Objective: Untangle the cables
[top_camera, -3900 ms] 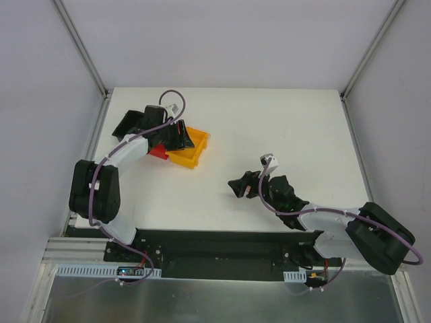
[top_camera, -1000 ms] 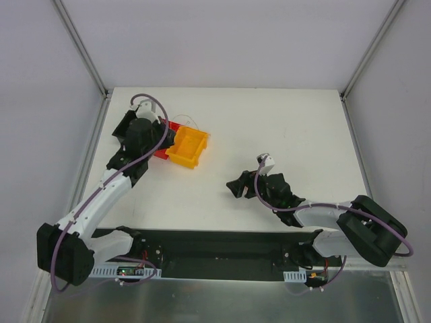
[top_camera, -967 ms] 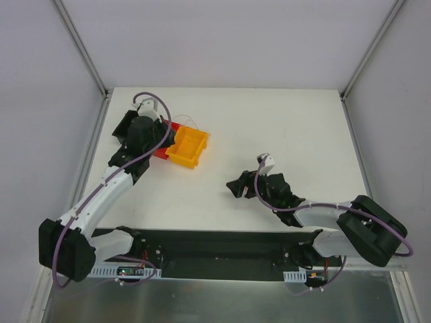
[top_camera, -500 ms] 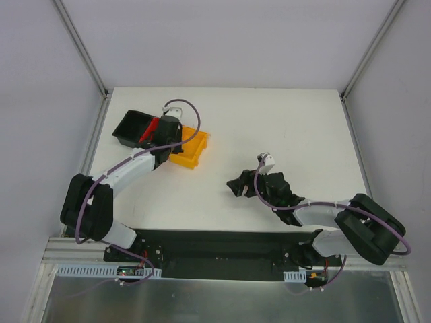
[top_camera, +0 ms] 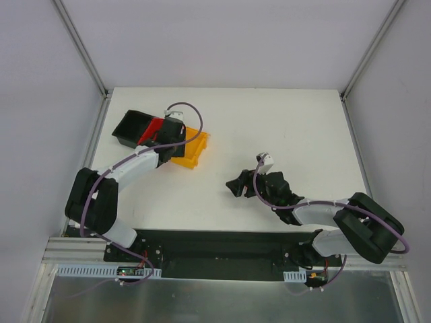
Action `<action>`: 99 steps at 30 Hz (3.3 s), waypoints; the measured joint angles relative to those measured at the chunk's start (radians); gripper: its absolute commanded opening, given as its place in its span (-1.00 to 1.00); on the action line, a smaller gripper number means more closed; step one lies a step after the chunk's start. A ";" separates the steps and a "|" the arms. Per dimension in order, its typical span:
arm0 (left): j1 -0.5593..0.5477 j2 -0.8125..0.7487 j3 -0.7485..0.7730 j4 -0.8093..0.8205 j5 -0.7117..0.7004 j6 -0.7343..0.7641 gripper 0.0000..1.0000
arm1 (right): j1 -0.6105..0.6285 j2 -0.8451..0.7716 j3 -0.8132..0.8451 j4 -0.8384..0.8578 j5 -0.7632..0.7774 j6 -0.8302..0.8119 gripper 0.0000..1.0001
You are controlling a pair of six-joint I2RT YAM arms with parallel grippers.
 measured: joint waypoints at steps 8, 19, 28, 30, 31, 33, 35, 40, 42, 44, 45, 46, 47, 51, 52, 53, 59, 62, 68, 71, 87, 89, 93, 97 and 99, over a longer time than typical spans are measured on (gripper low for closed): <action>0.000 -0.189 0.000 -0.074 0.049 -0.040 0.41 | -0.001 -0.002 0.000 0.000 0.000 0.000 0.52; 0.000 -0.266 0.116 -0.103 0.637 -0.116 0.11 | -0.002 -0.400 -0.068 -0.270 0.281 0.074 0.43; -0.043 0.081 0.200 -0.082 1.017 -0.177 0.14 | -0.074 -0.539 -0.101 -0.567 0.366 0.190 0.38; -0.056 0.087 0.181 -0.083 1.046 -0.177 0.13 | -0.094 -0.485 -0.096 -0.591 0.342 0.199 0.37; -0.064 0.087 0.174 -0.085 1.061 -0.177 0.13 | -0.102 -0.458 -0.090 -0.603 0.331 0.201 0.33; -0.077 0.087 0.164 -0.084 1.078 -0.176 0.13 | -0.133 -0.365 -0.055 -0.626 0.287 0.205 0.20; -0.087 0.087 0.158 -0.082 1.080 -0.174 0.13 | -0.161 -0.286 -0.015 -0.627 0.243 0.199 0.17; -0.109 0.085 0.139 -0.082 1.059 -0.161 -0.10 | -0.180 -0.135 0.099 -0.619 0.121 0.146 -0.25; -0.114 0.085 0.137 -0.082 1.056 -0.156 -0.28 | -0.181 -0.072 0.148 -0.599 0.058 0.117 -0.46; -0.119 0.085 0.136 -0.082 1.054 -0.147 -0.31 | -0.181 -0.010 0.190 -0.568 -0.006 0.094 -0.62; -0.119 0.085 0.136 -0.080 1.054 -0.144 -0.30 | -0.181 0.015 0.201 -0.544 -0.039 0.085 -0.70; -0.119 0.085 0.136 -0.081 1.054 -0.142 -0.27 | -0.181 0.035 0.206 -0.519 -0.073 0.077 -0.79; -0.119 0.085 0.136 -0.081 1.054 -0.138 -0.23 | -0.181 0.050 0.207 -0.493 -0.106 0.069 -0.88; -0.119 0.087 0.136 -0.082 1.056 -0.111 -0.09 | -0.182 0.082 0.199 -0.389 -0.257 0.043 -0.99; -0.119 0.089 0.136 -0.083 1.056 -0.101 -0.08 | -0.182 0.084 0.192 -0.356 -0.294 0.041 -0.99; -0.119 0.090 0.136 -0.088 1.056 -0.091 -0.07 | -0.182 0.084 0.184 -0.322 -0.328 0.040 -0.99; -0.119 0.101 0.153 -0.155 1.056 -0.026 -0.03 | -0.195 0.082 0.119 -0.160 -0.447 0.044 -0.99; -0.119 0.102 0.159 -0.173 1.061 -0.006 -0.01 | -0.225 0.064 0.058 -0.082 -0.464 0.058 -0.99; -0.119 0.113 0.173 -0.195 1.106 0.017 -0.02 | -0.307 0.043 -0.048 0.117 -0.502 0.129 -0.99; -0.120 0.127 0.179 -0.200 1.133 0.025 -0.01 | -0.348 0.069 -0.092 0.258 -0.537 0.187 -0.99; -0.172 0.205 0.191 -0.215 1.071 0.045 0.00 | -0.386 0.204 -0.098 0.412 -0.625 0.333 -0.99; -0.178 0.215 0.192 -0.220 1.044 0.045 -0.03 | -0.386 0.204 -0.098 0.412 -0.625 0.334 -0.99; -0.179 0.221 0.193 -0.224 1.007 0.046 -0.31 | -0.385 0.204 -0.101 0.417 -0.626 0.336 -0.99; -0.179 0.221 0.203 -0.229 0.993 0.050 -0.63 | -0.385 0.204 -0.101 0.418 -0.625 0.337 -0.99; -0.179 0.221 0.206 -0.229 0.992 0.053 -0.76 | -0.385 0.204 -0.101 0.418 -0.625 0.337 -0.99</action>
